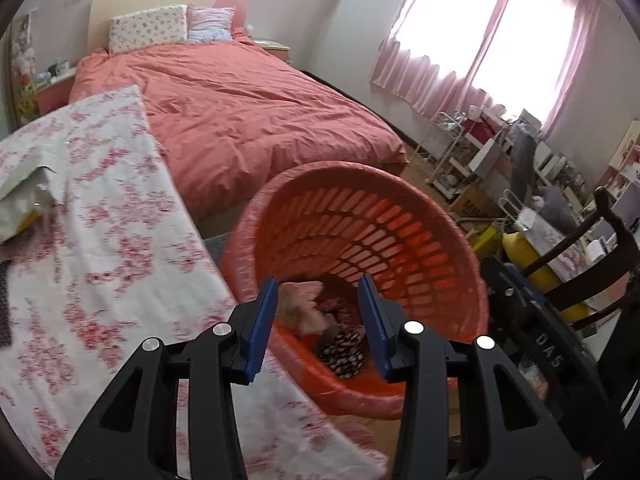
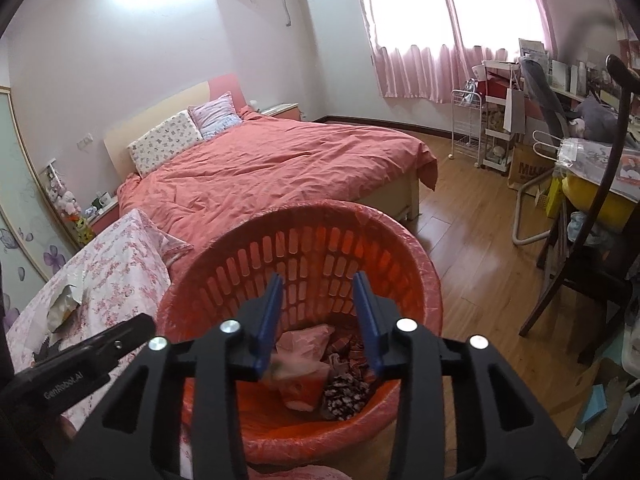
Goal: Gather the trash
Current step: 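Open both tools over the orange basket to drop the items, then move both open tools back over the bed, then close the left tool on the white snack packet and lift it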
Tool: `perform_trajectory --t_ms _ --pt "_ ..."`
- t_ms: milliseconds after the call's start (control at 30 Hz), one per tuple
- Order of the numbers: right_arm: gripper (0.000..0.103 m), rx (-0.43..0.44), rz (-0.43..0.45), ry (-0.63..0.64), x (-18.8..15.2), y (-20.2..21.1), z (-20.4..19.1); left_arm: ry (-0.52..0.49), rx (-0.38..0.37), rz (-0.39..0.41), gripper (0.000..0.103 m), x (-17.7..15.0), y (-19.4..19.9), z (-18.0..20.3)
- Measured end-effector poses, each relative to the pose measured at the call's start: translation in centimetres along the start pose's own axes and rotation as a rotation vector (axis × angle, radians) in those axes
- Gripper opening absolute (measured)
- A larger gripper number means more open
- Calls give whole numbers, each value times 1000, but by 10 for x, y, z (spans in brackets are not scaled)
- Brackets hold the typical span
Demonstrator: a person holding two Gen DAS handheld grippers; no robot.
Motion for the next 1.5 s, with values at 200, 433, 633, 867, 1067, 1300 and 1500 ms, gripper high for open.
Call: perform_trajectory --t_ms 200,433,633,867,1067,1300,1500 --pt "48 -4 -3 28 -2 4 -10 -33 110 28 44 -1 18 -31" --pt "50 31 -9 79 -5 13 -41 15 217 54 45 -4 50 -86" --pt "50 81 -9 147 -11 24 -83 103 321 111 45 -6 92 -144" --pt "50 137 -24 218 -22 30 -130 244 475 195 45 -6 142 -226" --pt "50 167 -32 265 -30 34 -158 363 490 157 45 -6 140 -268" --pt "50 179 -36 305 -33 39 -175 400 494 117 47 -9 126 -276" --pt "50 196 -42 333 -39 41 -194 405 441 115 24 -20 129 -279"
Point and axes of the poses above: each gripper's, at about its wrist camera, not at the fingertips, and y roughly against the way its jaws point, z to its right, x to its top, the point moved 8 cm from there along -y, roughly the way its jaws point, and after that the axes turned 9 degrees about y, right-handed, at the moved point
